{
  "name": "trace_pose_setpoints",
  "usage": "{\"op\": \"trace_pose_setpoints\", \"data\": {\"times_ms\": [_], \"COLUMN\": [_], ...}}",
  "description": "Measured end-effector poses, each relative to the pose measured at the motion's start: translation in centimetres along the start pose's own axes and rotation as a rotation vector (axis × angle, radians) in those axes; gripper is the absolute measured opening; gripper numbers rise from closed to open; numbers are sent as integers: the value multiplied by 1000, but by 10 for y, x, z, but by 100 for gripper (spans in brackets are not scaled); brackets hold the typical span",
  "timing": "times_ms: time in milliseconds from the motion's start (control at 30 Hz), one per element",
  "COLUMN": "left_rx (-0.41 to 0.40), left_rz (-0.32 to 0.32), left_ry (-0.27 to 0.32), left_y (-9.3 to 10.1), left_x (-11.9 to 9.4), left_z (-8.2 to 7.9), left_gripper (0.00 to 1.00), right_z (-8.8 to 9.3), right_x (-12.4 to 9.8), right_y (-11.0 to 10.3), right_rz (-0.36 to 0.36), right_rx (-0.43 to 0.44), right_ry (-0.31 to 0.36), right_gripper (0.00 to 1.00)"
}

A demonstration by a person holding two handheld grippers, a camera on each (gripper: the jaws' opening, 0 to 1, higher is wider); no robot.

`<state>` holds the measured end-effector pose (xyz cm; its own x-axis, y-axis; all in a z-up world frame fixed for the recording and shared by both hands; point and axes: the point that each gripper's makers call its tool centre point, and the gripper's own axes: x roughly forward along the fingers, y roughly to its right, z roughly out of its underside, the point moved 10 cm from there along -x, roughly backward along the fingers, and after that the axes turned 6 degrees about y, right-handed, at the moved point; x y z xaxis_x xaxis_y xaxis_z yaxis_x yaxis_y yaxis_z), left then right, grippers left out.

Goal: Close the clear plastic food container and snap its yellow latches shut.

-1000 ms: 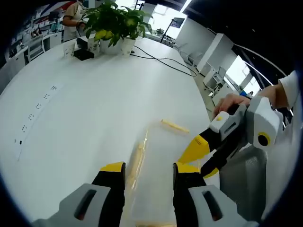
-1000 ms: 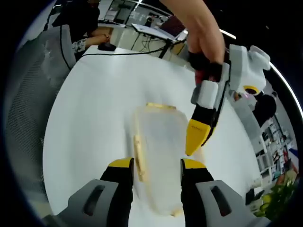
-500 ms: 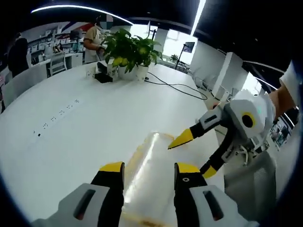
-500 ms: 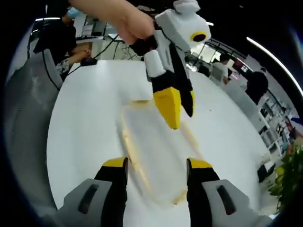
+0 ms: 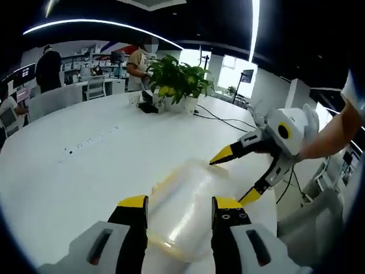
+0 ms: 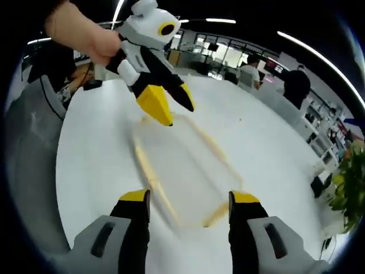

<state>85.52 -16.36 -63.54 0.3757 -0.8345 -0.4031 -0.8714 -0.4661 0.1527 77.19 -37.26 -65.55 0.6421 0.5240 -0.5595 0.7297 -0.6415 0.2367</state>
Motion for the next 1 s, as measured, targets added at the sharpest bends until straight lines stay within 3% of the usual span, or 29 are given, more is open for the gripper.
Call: {"op": "trace_pose_setpoints", "data": {"times_ms": [167, 267, 567, 700, 1000], "left_rx": [87, 58, 45, 41, 44], "left_rz": [-63, -82, -113, -128, -136], "left_ry": [54, 75, 63, 52, -6], "left_y": [5, 8, 19, 19, 19], "left_x": [-13, -20, -27, -25, -19], "left_z": [12, 20, 45, 55, 79], "left_gripper": [43, 45, 50, 57, 55], "right_z": [7, 8, 17, 21, 36], "right_x": [-3, -3, -1, 2, 7], "right_y": [2, 2, 0, -2, -2], "right_rz": [29, 39, 41, 35, 51], "right_rx": [52, 56, 89, 96, 169], "right_ry": [4, 2, -21, -24, -31], "right_gripper": [55, 55, 57, 56, 55]}}
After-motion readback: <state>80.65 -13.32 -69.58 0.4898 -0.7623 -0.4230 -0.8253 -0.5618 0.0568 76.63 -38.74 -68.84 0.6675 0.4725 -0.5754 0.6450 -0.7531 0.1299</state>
